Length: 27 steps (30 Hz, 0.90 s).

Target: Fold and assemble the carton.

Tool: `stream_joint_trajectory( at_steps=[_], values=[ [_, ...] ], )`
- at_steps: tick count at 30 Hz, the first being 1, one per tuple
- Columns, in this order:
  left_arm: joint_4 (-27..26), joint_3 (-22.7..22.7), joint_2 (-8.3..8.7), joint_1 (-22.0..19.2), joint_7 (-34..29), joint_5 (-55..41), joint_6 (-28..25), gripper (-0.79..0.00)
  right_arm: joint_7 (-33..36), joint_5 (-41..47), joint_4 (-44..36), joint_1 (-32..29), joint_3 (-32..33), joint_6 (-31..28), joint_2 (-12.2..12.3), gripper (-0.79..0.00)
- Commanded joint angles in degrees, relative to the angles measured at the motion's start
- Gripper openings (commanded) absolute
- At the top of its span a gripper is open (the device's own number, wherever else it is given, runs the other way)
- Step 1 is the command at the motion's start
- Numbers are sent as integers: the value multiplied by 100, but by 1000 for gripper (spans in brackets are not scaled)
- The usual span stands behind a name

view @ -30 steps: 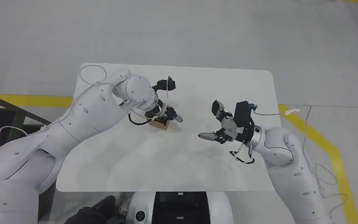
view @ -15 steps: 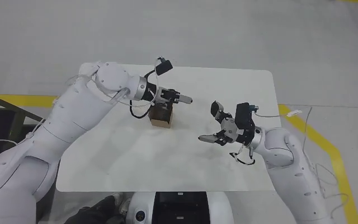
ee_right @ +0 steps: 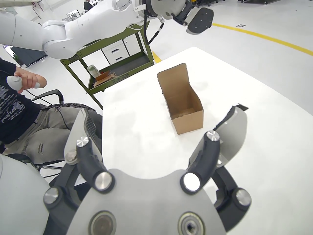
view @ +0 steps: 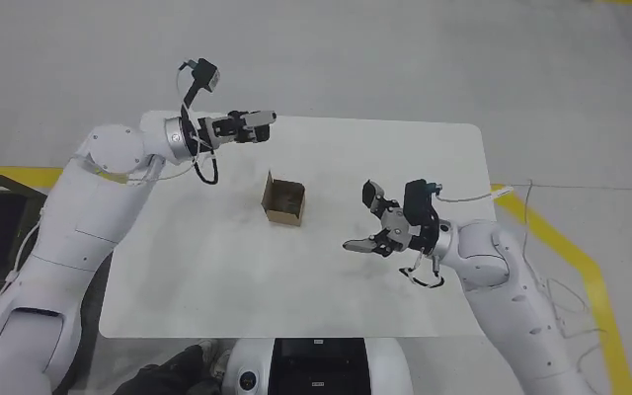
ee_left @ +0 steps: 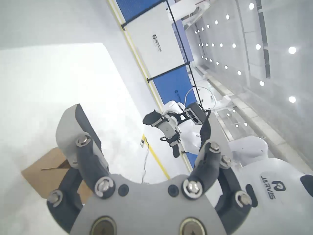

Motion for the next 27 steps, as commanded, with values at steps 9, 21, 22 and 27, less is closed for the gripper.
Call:
stream_joint_trajectory(
  at_steps=[9, 21, 22, 27],
  values=[
    [617, -455, 84, 318, 545, 1598, -2021, 0, 146, 109, 318, 400, -470, 148, -38, 0],
    [1306, -890, 195, 536, 759, 2245, -3034, 0, 132, -456, 647, 964, -1345, 1170, -228, 0],
    [1306, -890, 195, 536, 759, 2245, -3034, 0, 58, -516, 711, 1028, -1455, 1220, -261, 0],
    [1306, -890, 195, 536, 759, 2245, -3034, 0, -205, -843, 909, 1291, -2013, 1519, -429, 0]
  ],
)
